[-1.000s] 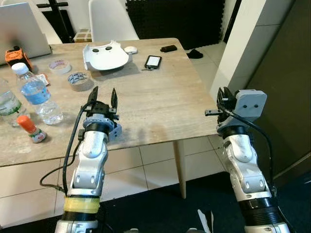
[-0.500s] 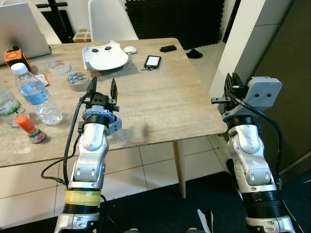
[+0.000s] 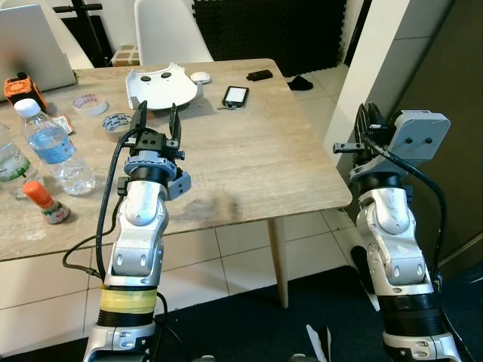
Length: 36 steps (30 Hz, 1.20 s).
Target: Restocking fridge
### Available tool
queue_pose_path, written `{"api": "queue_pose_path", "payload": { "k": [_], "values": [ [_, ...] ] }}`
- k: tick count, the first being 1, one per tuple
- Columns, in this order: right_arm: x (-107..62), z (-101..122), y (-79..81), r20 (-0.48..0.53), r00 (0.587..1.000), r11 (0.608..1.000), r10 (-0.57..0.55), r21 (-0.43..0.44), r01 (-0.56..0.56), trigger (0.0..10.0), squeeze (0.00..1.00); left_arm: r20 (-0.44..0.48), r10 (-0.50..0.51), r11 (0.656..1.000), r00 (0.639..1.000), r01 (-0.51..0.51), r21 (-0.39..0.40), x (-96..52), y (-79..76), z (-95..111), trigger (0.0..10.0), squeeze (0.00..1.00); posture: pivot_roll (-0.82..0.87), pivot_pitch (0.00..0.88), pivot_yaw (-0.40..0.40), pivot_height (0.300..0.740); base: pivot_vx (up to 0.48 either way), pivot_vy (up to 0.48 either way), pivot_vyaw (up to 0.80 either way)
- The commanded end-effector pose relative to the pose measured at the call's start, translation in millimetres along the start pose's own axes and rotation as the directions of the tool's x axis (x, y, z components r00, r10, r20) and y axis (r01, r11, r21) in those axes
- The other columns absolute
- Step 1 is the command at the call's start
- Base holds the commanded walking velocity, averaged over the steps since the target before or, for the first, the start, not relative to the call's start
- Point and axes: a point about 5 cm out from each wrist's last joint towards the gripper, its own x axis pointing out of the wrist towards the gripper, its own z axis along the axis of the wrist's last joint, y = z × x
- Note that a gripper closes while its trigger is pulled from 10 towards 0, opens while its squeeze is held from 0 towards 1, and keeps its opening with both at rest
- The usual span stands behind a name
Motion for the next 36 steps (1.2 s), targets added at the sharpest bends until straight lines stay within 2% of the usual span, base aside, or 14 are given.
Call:
{"api": "queue_pose_path", "payload": {
  "k": [1, 17, 26, 29, 33, 36],
  "values": [
    [2.5, 7, -4.4, 0.020, 1.000, 1.000, -0.014, -0.002, 0.014, 10.0, 0.00, 0.006, -0.006, 1.000, 1.000, 0.007, -0.020, -0.6, -2.3, 3, 10.0, 0.00, 0.03, 0.036, -0.041, 0.740, 0.000, 0.000, 0.00],
    [3.9, 18, -2.1, 0.062, 0.998, 1.000, -0.001, -0.009, 0.002, 10.0, 0.00, 0.024, -0.012, 0.999, 1.000, 0.012, -0.030, 2.1, -3.5, 8, 10.0, 0.00, 0.03, 0.024, -0.039, 0.740, 0.000, 0.000, 0.00],
    [5.1, 32, -0.8, 0.111, 0.994, 1.000, 0.010, 0.001, -0.010, 10.0, 0.00, 0.146, -0.014, 0.998, 0.989, 0.021, -0.052, 14.7, -5.8, 42, 10.0, 0.00, 0.03, 0.024, -0.045, 0.740, 0.000, 0.000, 0.00],
    [6.4, 41, 4.2, 0.141, 0.989, 0.999, 0.036, 0.009, -0.038, 10.0, 0.00, 0.180, -0.007, 0.997, 0.984, 0.021, -0.079, 18.1, -5.6, 54, 10.0, 0.00, 0.03, 0.028, -0.044, 0.740, 0.000, 0.000, 0.00],
    [7.8, 49, 9.8, 0.171, 0.983, 0.997, 0.062, 0.031, -0.068, 10.0, 0.00, 0.200, -0.007, 0.996, 0.980, 0.025, -0.090, 20.5, -3.4, 61, 10.0, 0.00, 0.04, 0.028, -0.044, 0.740, 0.000, 0.000, 0.00],
    [5.6, 57, 19.2, 0.203, 0.971, 0.989, 0.126, 0.047, -0.139, 10.0, 0.00, 0.206, 0.010, 0.992, 0.978, 0.016, -0.123, 23.2, 0.3, 66, 10.0, 0.00, 0.03, 0.025, -0.045, 0.740, 0.000, 0.000, 0.00]
  ]
}}
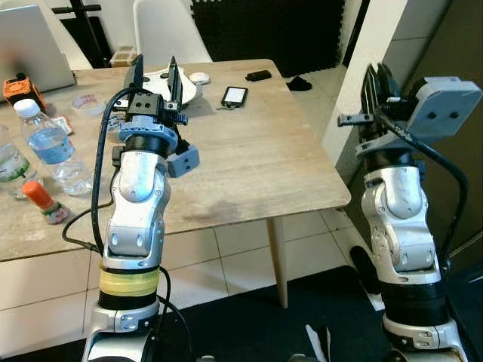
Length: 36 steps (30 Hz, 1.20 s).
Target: Restocking fridge
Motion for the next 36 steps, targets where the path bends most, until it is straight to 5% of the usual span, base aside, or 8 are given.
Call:
{"api": "queue_pose_path", "payload": {
  "k": [1, 13, 24, 36],
  "values": [
    [-0.3, 6, 6.0, 0.020, 0.999, 0.999, 0.038, 0.026, -0.039, 10.0, 0.00, 0.029, 0.001, 1.000, 1.000, 0.000, -0.025, 3.5, -0.4, 9, 10.0, 0.00, 0.03, 0.025, -0.045, 0.740, 0.000, 0.000, 0.00],
    [-3.5, 18, 18.6, 0.065, 0.985, 0.983, 0.160, 0.079, -0.165, 10.0, 0.00, 0.036, -0.025, 0.999, 0.999, 0.026, -0.018, 4.2, -4.5, 13, 10.0, 0.00, 0.03, 0.019, -0.041, 0.740, 0.000, 0.000, 0.00],
    [-4.0, 21, 16.8, 0.066, 0.987, 0.974, 0.146, 0.164, -0.155, 10.0, 0.00, 0.043, -0.020, 1.000, 0.999, 0.020, -0.002, 5.8, -0.6, 15, 10.0, 0.00, 0.03, 0.022, -0.034, 0.740, 0.000, 0.000, 0.00],
    [-3.1, 15, 14.1, 0.029, 0.992, 0.986, 0.119, 0.114, -0.122, 10.0, 0.00, 0.017, -0.019, 1.000, 1.000, 0.019, 0.008, 4.1, 1.0, 8, 10.0, 0.00, 0.03, 0.023, -0.034, 0.740, 0.000, 0.000, 0.00]
  ]
}}
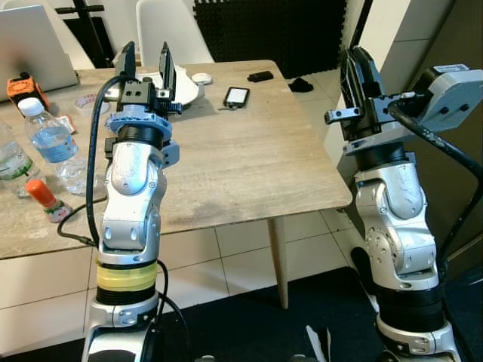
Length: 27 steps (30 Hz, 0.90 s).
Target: Restocking fridge
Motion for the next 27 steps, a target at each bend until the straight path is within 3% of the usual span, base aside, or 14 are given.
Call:
{"api": "queue_pose_path", "payload": {
  "k": [1, 27],
  "values": [
    [-0.8, -3.0, -3.8, -0.022, 1.000, 1.000, -0.018, -0.011, 0.017, 10.0, 0.00, -0.007, -0.012, 1.000, 1.000, 0.012, 0.027, 0.5, 0.9, -1.0, 10.0, 0.00, 0.03, 0.023, -0.034, 0.740, 0.000, 0.000, 0.00],
    [-0.9, -6.5, -6.9, -0.038, 0.998, 0.998, -0.049, -0.038, 0.048, 10.0, 0.00, -0.039, -0.011, 1.000, 0.999, 0.012, 0.018, -3.7, -3.2, -9.7, 10.0, 0.00, 0.03, 0.016, -0.035, 0.740, 0.000, 0.000, 0.00]
  ]
}}
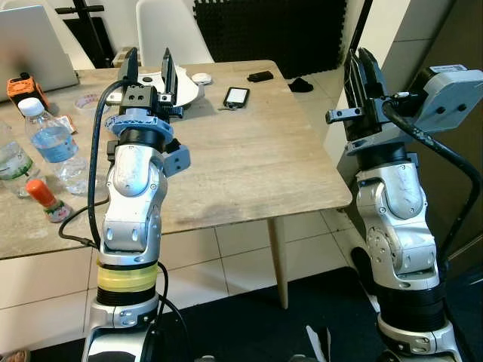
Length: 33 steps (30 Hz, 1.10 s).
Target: Restocking fridge
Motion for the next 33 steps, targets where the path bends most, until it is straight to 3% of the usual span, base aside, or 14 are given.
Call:
{"api": "queue_pose_path", "payload": {
  "k": [1, 27, 33],
  "values": [
    [-0.8, -6, -4.4, -0.031, 0.999, 1.000, -0.020, -0.008, 0.020, 10.0, 0.00, -0.015, -0.010, 1.000, 1.000, 0.010, 0.014, -2.2, -3.0, -4, 10.0, 0.00, 0.03, 0.017, -0.035, 0.740, 0.000, 0.000, 0.00],
    [-1.3, -7, -3.8, -0.036, 0.999, 1.000, -0.022, -0.014, 0.022, 10.0, 0.00, -0.023, -0.005, 1.000, 1.000, 0.006, 0.016, -3.6, -3.2, -6, 10.0, 0.00, 0.03, 0.020, -0.039, 0.740, 0.000, 0.000, 0.00],
    [-1.4, -7, -3.6, -0.037, 0.999, 1.000, -0.021, -0.014, 0.021, 10.0, 0.00, -0.108, 0.002, 1.000, 0.994, -0.001, 0.012, -7.7, -1.0, -23, 10.0, 0.00, 0.03, 0.024, -0.040, 0.740, 0.000, 0.000, 0.00]
  ]
}}
